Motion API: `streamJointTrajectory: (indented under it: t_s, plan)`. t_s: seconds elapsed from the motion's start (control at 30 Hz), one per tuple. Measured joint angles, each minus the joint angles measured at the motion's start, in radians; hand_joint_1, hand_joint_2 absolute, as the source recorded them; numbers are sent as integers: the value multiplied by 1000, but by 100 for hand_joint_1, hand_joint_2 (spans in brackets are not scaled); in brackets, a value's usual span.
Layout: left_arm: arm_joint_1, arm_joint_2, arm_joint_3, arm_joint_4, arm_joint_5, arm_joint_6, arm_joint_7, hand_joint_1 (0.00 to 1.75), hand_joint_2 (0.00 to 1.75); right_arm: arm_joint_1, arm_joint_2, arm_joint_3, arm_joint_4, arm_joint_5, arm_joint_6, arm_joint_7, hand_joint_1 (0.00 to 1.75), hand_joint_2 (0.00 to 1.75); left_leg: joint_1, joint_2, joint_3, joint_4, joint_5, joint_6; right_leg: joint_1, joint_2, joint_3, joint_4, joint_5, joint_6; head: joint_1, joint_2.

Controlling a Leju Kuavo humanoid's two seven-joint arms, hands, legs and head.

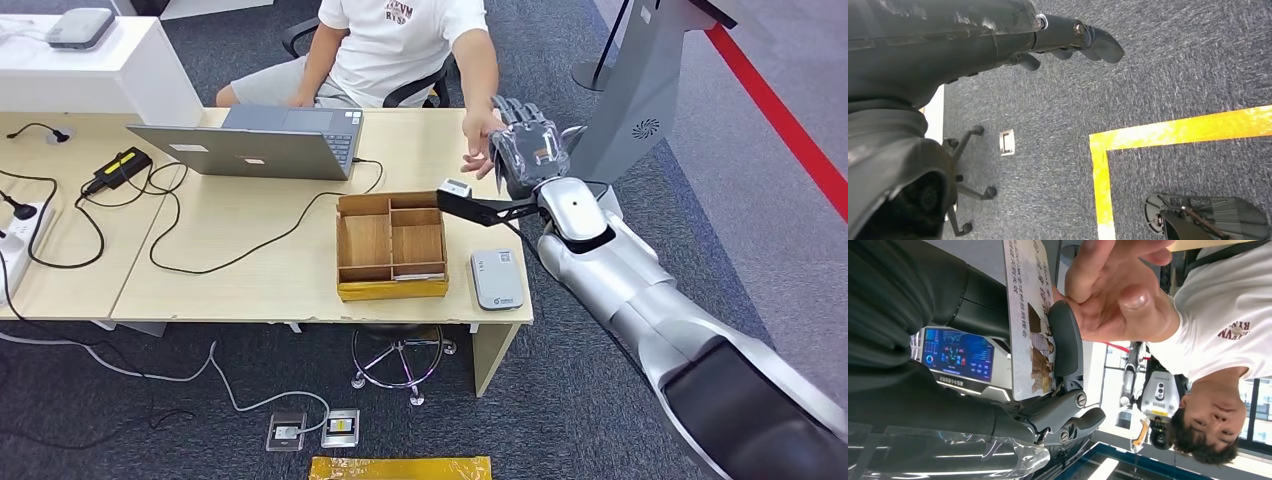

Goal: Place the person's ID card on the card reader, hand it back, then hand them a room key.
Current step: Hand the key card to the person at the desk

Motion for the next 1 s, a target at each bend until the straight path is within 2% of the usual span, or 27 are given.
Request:
streamJointTrajectory:
  t_s: [0.37,0.5,1.0]
  plan:
    - [0,0,0,0,-2,-10,1,0,0,0,17,0,48,0,-16,1,157,175,0,0,0,0,0,0,0,0,0,0,0,0,0,0]
    - [0,1,0,0,-4,-10,-1,0,0,1,17,0,61,0,-25,6,2,175,0,0,0,0,0,0,0,0,-1,0,0,0,0,0]
    - [0,1,0,0,-11,-6,-3,0,0,3,14,0,91,6,-87,23,0,175,0,1,0,0,0,0,0,1,-1,0,0,0,0,0]
